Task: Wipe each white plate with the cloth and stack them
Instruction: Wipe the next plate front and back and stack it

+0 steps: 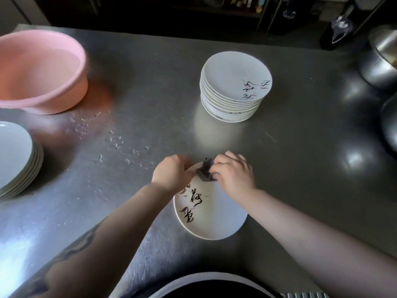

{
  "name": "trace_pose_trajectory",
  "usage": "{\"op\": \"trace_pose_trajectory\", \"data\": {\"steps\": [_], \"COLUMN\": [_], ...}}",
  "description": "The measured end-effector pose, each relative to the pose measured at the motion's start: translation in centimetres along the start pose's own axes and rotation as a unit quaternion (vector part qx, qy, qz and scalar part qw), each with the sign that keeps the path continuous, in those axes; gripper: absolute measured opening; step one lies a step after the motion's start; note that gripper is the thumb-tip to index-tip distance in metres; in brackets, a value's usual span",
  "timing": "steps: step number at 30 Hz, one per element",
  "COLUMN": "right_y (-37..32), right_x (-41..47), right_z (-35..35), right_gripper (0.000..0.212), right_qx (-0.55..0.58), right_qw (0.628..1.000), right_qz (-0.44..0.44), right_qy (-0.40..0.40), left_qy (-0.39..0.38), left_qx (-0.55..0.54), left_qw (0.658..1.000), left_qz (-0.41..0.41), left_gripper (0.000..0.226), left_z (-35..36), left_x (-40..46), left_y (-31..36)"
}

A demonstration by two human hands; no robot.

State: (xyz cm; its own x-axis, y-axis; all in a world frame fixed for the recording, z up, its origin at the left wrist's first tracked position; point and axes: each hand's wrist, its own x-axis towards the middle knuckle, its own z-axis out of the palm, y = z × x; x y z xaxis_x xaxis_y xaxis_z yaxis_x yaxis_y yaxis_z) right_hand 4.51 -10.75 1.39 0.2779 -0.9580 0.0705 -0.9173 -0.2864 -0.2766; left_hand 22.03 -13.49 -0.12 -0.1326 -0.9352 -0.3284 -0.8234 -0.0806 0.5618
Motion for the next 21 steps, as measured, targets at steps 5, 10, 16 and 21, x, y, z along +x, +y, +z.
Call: {"op": "trace_pose_trajectory", "data": {"steps": [5,10,16,21], "right_y": [1.5,1.1,0.9,2.9], "right_x": [-1.1,-0.8,0.1,-0.4], "right_z": [0.0,0.3,0.8,0.2], "right_gripper": [0.012,0.018,0.017,0.01], "right_qx": [0.003,0.005,0.02,0.012], "right_qw": [0.999,0.999,1.0,0.998], "right_qz": [0.042,0.031,0.013,0.066], "right_qy": [-0.001,0.007,0.011,-0.014], "left_qy": [-0.047,-0.046,-0.013,-0.034], "left_qx": [0.017,0.029,0.006,0.014], "left_qw": [0.997,0.998,0.999,0.995], "left_qz": [-0.06,-0.034,-0.029,-0.091], "left_gripper": [0.015,0.013,0.022,0.018], "left_z": [-0.4,-0.6,-0.7,-1.1], "left_x": [-0.3,-0.6,0.1,-2.1], "left_y": [-1.9,-1.8,-0.9,-3.0]}}
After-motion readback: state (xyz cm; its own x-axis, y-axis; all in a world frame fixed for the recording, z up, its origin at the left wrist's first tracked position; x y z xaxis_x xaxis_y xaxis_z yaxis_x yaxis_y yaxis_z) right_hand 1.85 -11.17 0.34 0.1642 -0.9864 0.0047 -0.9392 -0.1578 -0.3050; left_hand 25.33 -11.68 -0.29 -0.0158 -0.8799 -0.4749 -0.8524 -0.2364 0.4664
